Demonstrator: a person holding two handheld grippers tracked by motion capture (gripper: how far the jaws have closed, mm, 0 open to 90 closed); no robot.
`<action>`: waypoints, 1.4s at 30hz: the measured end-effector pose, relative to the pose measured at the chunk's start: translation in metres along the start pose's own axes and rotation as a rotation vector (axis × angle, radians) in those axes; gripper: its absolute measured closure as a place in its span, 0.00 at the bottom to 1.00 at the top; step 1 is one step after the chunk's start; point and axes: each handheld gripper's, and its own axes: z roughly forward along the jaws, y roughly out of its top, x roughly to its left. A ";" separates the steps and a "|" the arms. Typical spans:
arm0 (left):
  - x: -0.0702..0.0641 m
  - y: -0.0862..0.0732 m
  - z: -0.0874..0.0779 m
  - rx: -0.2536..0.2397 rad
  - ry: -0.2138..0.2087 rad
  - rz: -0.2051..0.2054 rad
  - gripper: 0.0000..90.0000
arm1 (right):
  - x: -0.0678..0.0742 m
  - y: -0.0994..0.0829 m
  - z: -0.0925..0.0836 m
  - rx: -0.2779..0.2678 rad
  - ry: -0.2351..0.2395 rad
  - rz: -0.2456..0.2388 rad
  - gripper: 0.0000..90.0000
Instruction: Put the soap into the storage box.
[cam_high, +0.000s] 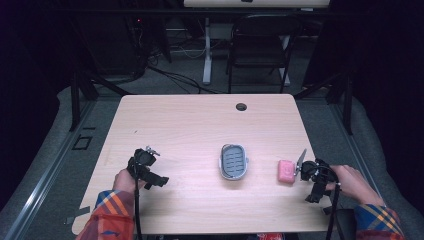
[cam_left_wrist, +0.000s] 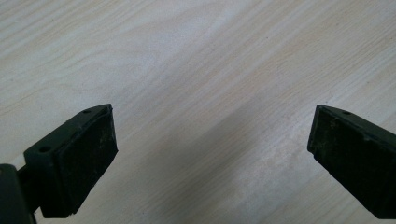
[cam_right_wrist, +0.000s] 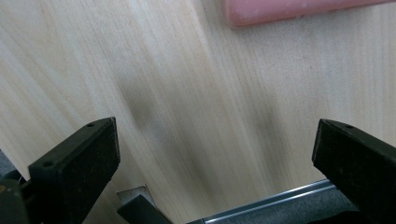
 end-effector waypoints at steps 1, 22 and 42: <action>0.000 0.000 0.000 0.000 0.000 0.000 0.01 | 0.000 0.000 0.000 0.000 0.000 0.000 0.00; -0.003 0.003 0.003 0.007 -0.002 0.031 0.01 | -0.010 0.001 -0.007 0.024 -0.005 0.023 0.00; -0.006 0.005 0.004 0.009 -0.022 0.052 0.01 | -0.019 0.023 -0.018 -0.016 0.000 0.007 0.00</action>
